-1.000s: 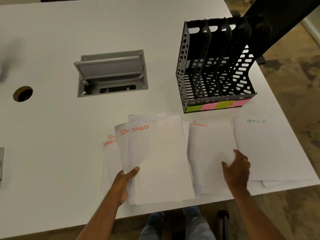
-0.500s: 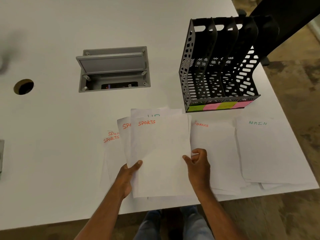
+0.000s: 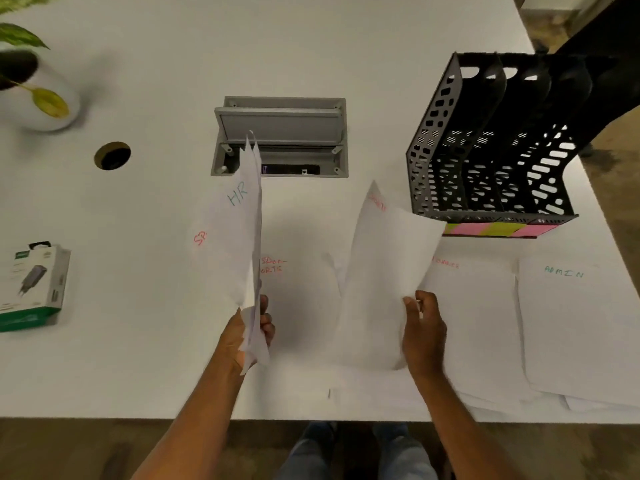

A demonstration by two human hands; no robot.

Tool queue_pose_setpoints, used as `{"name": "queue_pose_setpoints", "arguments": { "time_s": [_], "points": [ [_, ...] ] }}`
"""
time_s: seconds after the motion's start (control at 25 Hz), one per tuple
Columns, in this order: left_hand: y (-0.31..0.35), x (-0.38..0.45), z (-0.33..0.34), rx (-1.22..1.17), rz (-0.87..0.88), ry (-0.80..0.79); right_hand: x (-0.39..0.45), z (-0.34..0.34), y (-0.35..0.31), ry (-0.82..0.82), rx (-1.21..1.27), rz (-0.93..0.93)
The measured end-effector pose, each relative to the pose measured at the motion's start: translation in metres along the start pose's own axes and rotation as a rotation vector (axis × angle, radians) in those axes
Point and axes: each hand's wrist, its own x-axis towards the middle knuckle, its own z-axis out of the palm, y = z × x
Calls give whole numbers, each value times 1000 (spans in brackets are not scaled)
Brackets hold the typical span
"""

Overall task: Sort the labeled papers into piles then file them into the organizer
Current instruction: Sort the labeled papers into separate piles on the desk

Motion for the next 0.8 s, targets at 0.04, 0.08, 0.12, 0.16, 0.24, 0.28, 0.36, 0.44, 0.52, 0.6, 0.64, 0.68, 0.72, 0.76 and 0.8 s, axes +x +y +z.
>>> {"name": "queue_pose_setpoints", "arguments": {
  "time_s": [0.04,0.08,0.12,0.16,0.24,0.28,0.36,0.44,0.52,0.6,0.64,0.68,0.72,0.76,0.8],
  "points": [
    [6,-2,-3,9,14,2,-10,15,-1,-46,-22,-10],
    [11,-3,-6,9,24,-5,-23,31,0,-92,-36,-15],
    [14,-4,-7,-11,29,-9,-35,46,1,-135,-53,-14],
    [15,-5,-8,-53,37,-5,-47,60,4,-170,-75,-20],
    [16,-5,-13,-128,54,23,-66,82,6,-214,-118,-37],
    [15,-5,-16,-134,53,18,-73,89,6,-233,-132,-49],
    [9,-4,-25,-99,47,-1,-78,95,8,-301,-105,-30],
    [2,-3,-31,28,70,51,-75,91,8,-399,6,53],
    [-6,-1,-33,194,89,152,-67,77,0,-380,226,173],
    [-15,0,-33,282,89,180,-49,61,-11,-200,281,168],
    [-19,1,-34,300,91,179,-39,51,-17,-104,290,168],
    [-24,2,-34,308,94,178,-29,40,-24,-13,333,178],
    [-27,3,-33,309,98,177,-21,31,-31,52,408,198],
    [-31,4,-31,309,100,175,-15,23,-34,87,446,200],
    [-34,6,-29,312,97,176,-10,16,-38,82,468,191]
  ]
}}
